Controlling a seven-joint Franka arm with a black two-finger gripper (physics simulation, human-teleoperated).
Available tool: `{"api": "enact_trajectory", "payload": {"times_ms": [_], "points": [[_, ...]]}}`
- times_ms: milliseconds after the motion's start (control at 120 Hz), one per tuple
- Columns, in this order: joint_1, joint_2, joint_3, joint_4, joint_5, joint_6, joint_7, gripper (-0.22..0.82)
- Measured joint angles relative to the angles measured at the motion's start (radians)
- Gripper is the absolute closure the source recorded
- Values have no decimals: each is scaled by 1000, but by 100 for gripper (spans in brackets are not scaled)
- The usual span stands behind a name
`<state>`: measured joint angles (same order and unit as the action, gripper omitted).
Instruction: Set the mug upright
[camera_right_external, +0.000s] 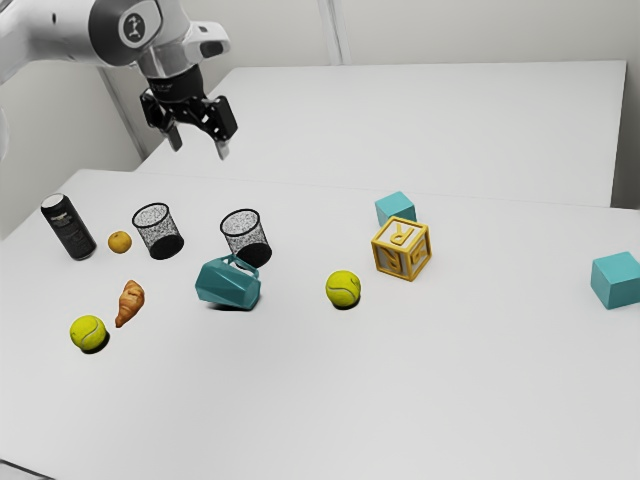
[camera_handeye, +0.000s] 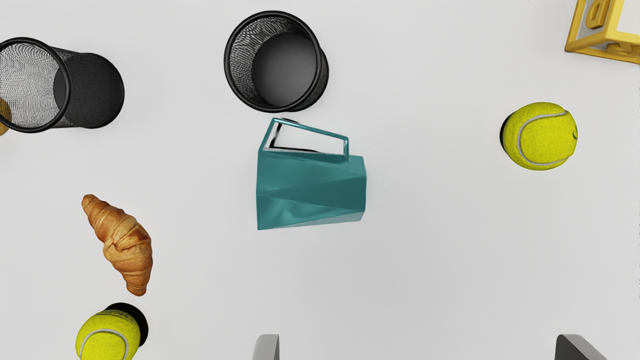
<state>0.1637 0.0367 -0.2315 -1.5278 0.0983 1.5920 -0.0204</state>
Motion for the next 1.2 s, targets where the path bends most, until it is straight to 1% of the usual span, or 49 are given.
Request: {"api": "enact_trajectory", "payload": {"times_ms": [367,608,700,825,1000,1200], "points": [[0,-3,2,-2,-28,-35,-5,0],[59,-4,2,-68,-103,-76,6,0],[92,-16,0,-121,-128,-54,38,0],[137,-29,0,-206,-182,6,103,0],[197,-21,0,-294,-279,95,200,0],[264,52,0,-330,-382,178,314,0]]}}
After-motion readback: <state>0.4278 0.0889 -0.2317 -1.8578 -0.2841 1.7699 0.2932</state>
